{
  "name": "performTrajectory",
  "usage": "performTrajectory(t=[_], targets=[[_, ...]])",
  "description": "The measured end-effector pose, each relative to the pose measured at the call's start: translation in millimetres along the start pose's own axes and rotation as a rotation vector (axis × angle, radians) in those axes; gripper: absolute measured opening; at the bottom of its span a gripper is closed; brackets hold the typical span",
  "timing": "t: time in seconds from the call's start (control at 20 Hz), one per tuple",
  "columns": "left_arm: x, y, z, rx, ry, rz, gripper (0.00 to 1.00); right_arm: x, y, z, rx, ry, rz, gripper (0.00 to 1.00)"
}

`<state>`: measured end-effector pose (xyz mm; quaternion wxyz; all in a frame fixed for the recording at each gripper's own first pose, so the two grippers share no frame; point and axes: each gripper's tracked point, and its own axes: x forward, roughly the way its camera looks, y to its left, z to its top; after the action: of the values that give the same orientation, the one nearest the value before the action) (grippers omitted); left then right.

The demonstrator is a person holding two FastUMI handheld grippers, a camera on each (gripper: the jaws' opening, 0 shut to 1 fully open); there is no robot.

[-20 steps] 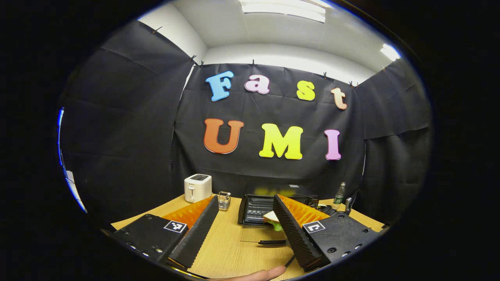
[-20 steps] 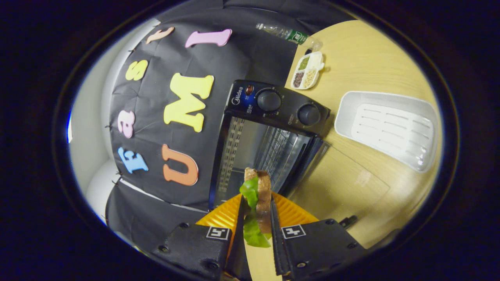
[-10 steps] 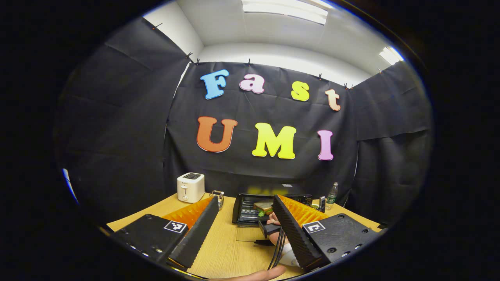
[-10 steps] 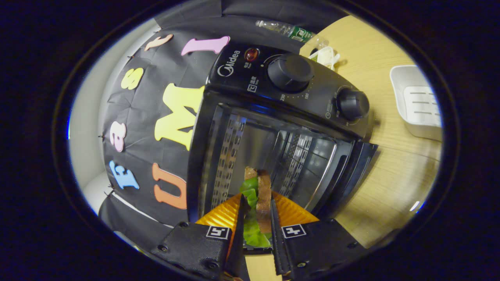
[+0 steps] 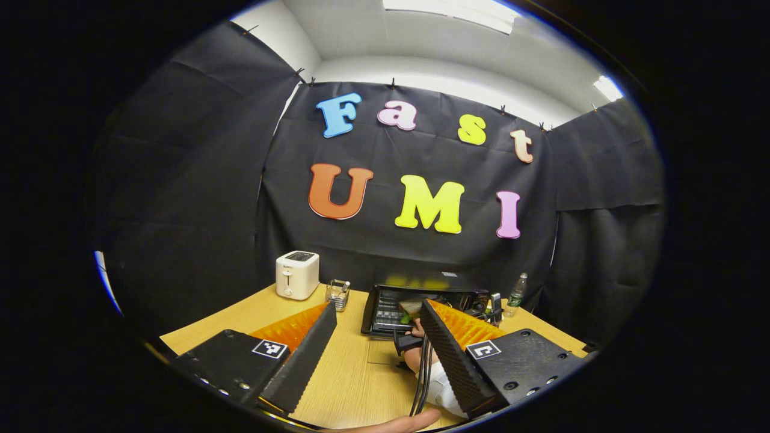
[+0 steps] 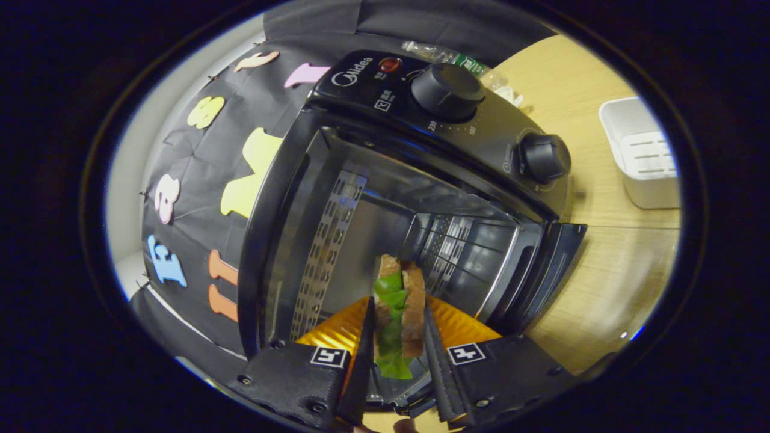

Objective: Open the electric oven with the left hand, put the food in, and close the electric oven.

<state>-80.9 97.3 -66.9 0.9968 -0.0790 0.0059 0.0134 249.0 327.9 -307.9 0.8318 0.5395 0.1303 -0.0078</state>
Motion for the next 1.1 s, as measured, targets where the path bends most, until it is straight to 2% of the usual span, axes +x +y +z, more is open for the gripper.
performTrajectory(t=[0.05, 0.1, 0.3, 0.45, 0.5, 0.55, 0.6, 0.7, 1.0, 1.1], targets=[[0.5, 0.1, -1.3, -0.003, 0.004, -0.002, 0.92, 0.8, 0.1, -2.3, -0.034, -0.002, -0.003, 0.36], [0.6, 1.1, -1.5, -0.004, 0.009, -0.003, 0.92, 0.4, 0.8, -4.2, -0.072, -0.004, -0.006, 0.55], [-0.3, 3.8, -6.0, -0.005, 0.011, 0.006, 0.92, 0.7, 0.6, -4.3, -0.202, -0.034, -0.021, 0.75], [-0.2, 10.7, -7.4, 0.001, 0.011, 0.024, 0.92, -2.7, -0.2, -7.2, -0.354, -0.037, -0.045, 0.76], [-1.1, 15.4, -8.7, 0.002, 0.016, 0.034, 0.92, -4.6, 4.2, -7.4, -0.41, -0.037, -0.034, 0.81], [-1.8, 18.2, -9.9, 0.001, 0.02, 0.043, 0.92, -3.0, 5.0, -6.0, -0.465, -0.039, -0.047, 0.8], [-3.7, 20.2, -10.0, 0.001, 0.022, 0.053, 0.92, -2.3, 6.2, -7.6, -0.508, -0.02, -0.056, 1.0], [-5.4, 22.5, -11.2, 0.005, 0.021, 0.065, 0.93, -0.8, 4.4, -14.0, -0.592, 0.036, -0.074, 1.0], [-9.8, 26.5, -11.6, 0.009, 0.021, 0.074, 0.92, -0.1, -0.4, -17.2, -0.734, 0.134, -0.097, 1.0], [-12.5, 27.1, -10.4, 0.012, 0.017, 0.077, 0.92, -2.6, 2.0, -14.1, -0.802, 0.139, -0.08, 1.0]])
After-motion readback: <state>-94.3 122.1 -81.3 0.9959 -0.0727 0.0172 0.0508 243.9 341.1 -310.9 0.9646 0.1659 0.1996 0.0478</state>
